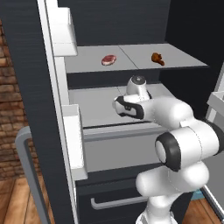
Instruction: Gather the lemon and garlic from the fridge and place them on a tray on the dining counter. Then gather the chicken drumstick and steak from the fridge and place them on the other tray.
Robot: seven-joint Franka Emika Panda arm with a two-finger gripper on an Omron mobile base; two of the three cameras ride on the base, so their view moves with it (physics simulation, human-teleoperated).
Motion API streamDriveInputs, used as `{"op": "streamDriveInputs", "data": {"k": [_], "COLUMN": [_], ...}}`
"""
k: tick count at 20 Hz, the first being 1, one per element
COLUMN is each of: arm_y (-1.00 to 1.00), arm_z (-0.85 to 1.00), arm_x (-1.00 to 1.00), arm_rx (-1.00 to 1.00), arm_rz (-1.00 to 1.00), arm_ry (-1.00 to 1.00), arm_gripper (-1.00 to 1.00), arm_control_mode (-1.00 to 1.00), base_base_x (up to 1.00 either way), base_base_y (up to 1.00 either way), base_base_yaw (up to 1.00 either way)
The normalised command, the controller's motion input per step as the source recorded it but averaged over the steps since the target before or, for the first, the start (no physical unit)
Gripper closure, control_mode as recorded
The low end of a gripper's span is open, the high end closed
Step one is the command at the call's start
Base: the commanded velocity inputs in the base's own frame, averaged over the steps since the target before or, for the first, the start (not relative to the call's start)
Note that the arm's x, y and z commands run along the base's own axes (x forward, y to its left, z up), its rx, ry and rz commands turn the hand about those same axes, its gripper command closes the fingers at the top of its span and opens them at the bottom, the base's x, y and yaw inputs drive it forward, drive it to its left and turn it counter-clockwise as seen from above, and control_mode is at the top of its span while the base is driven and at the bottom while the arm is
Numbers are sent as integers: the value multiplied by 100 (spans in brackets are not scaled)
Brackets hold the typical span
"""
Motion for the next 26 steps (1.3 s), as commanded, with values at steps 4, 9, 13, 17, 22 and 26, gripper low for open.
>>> {"op": "streamDriveInputs", "data": {"k": [4,9,13,17,22,26], "arm_y": [0,0,0,0,0,10], "arm_z": [-22,-24,-22,-16,-18,-33], "arm_x": [41,39,36,37,33,6], "arm_rx": [0,0,0,0,0,-1], "arm_rz": [1,1,0,0,0,0], "arm_ry": [1,2,2,1,2,2], "arm_gripper": [-100,-100,-100,-100,-100,100], "arm_control_mode": [-100,-100,-100,-100,-100,-100], "base_base_x": [0,0,0,0,0,0], "base_base_y": [0,0,0,0,0,0], "base_base_yaw": [0,0,0,0,0,0]}}
